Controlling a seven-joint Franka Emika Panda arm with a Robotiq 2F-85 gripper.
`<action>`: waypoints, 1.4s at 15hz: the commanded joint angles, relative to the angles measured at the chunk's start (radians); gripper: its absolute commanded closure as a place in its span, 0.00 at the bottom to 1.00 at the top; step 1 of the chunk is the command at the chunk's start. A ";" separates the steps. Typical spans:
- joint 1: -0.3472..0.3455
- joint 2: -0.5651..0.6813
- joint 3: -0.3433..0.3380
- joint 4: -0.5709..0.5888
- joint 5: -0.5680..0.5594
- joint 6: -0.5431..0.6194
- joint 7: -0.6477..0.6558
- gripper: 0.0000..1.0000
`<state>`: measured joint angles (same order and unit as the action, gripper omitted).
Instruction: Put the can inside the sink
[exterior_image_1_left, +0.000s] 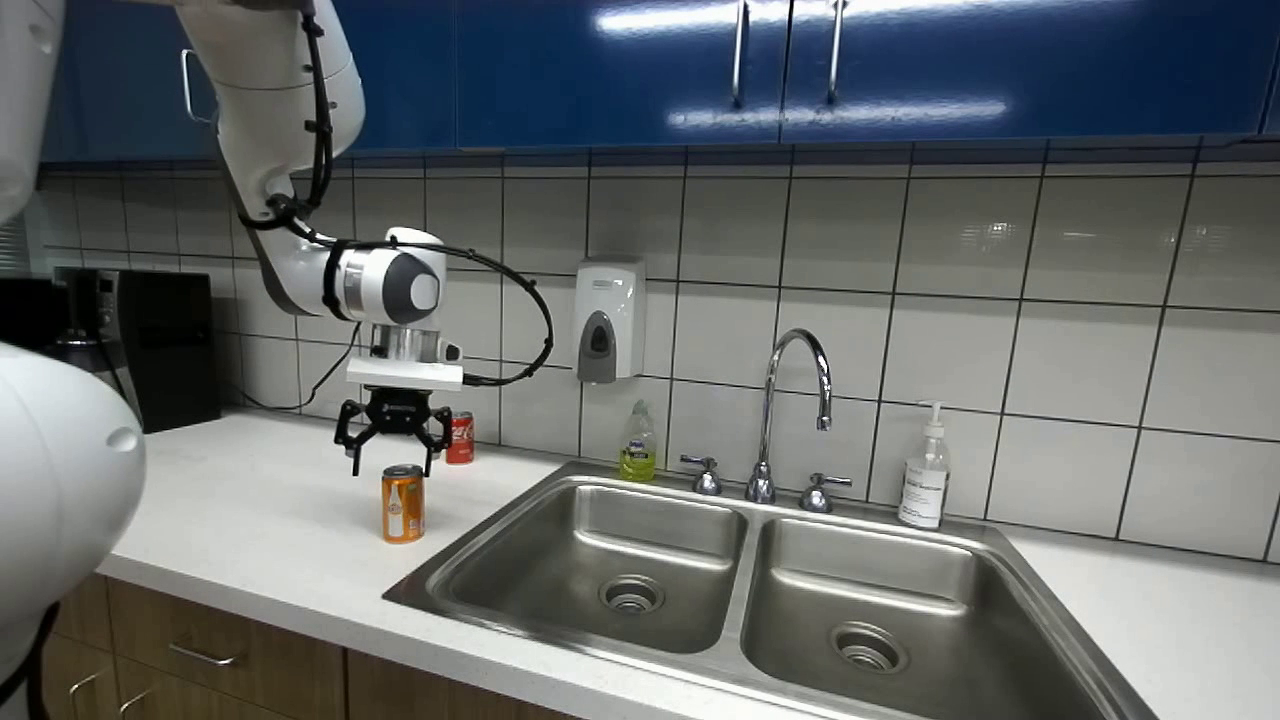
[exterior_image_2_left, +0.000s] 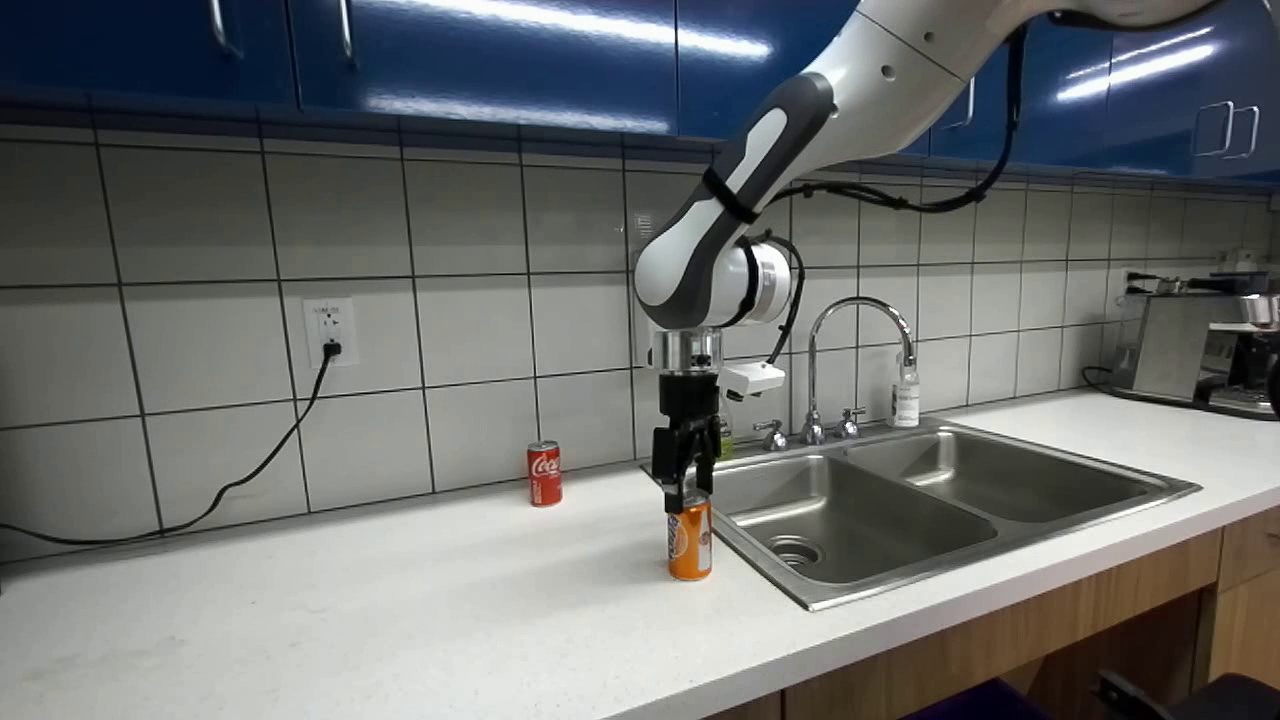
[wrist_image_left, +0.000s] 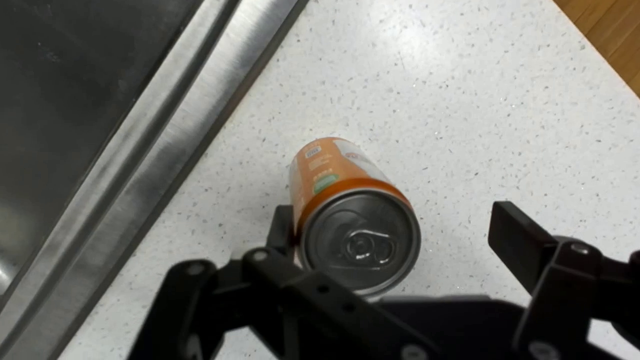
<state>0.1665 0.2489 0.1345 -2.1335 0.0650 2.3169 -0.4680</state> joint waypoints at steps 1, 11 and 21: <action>-0.031 0.028 0.025 0.029 -0.013 0.019 -0.025 0.00; -0.036 0.067 0.025 0.046 -0.031 0.027 -0.011 0.00; -0.039 0.088 0.025 0.063 -0.033 0.022 -0.009 0.26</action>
<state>0.1567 0.3238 0.1345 -2.0915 0.0523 2.3407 -0.4699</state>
